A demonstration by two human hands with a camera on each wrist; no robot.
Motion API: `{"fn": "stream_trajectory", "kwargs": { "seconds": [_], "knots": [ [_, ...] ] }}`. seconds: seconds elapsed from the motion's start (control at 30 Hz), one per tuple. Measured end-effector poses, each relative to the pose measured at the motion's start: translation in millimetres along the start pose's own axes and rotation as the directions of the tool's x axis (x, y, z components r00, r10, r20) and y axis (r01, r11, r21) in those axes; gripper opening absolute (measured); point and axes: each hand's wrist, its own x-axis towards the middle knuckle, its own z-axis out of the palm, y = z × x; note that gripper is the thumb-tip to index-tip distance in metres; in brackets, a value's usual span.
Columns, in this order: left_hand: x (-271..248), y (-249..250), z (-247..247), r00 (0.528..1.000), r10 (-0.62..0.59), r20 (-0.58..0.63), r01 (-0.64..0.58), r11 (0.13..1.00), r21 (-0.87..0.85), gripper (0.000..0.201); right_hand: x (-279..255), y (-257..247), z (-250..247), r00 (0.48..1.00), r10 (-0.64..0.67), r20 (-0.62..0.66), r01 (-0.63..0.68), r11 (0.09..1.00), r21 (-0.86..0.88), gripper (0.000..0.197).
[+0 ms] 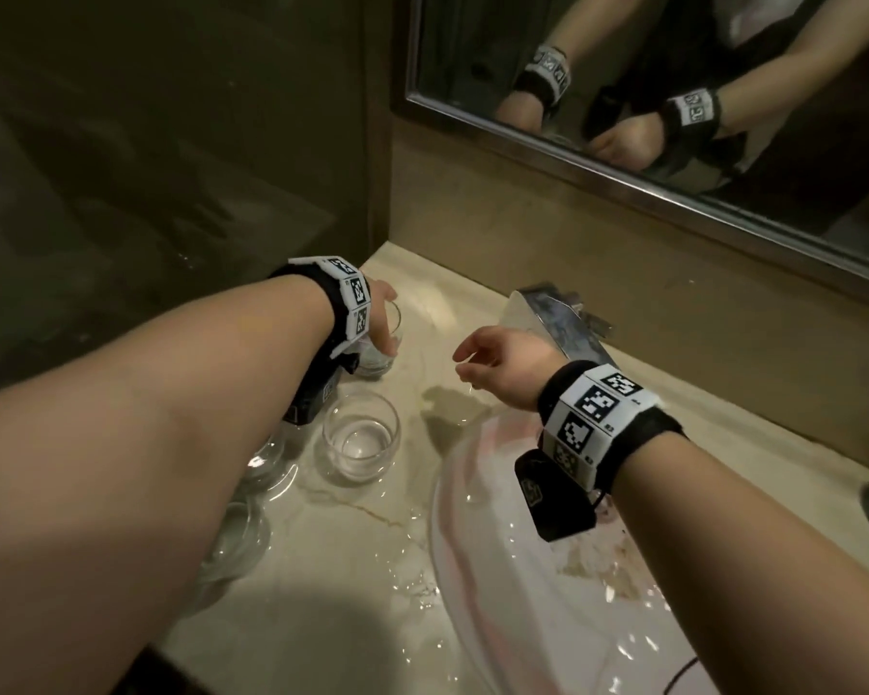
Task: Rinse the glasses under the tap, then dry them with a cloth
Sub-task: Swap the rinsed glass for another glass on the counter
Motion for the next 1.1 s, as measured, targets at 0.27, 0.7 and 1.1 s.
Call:
{"fn": "stream_trajectory", "kwargs": {
  "seconds": [0.27, 0.7, 1.1],
  "knots": [
    [-4, 13, -8, 0.995, 0.093, 0.024, -0.096, 0.959, 0.266, 0.073, -2, -3, -7, 1.000, -0.027, -0.012, 0.027, 0.999, 0.042, 0.005],
    [-84, 79, -13, 0.955, 0.204, -0.217, -0.215, 0.976, -0.031, 0.073, -65, 57, -93, 0.958, 0.101, -0.269, -0.052, 0.982, 0.183, 0.012],
    [-125, 157, 80, 0.968, 0.076, -0.239, -0.177, 0.884, -0.433, 0.078, -160, 165, -117, 0.947, 0.293, -0.132, -0.313, 0.934, -0.175, 0.015]
  ]
}}
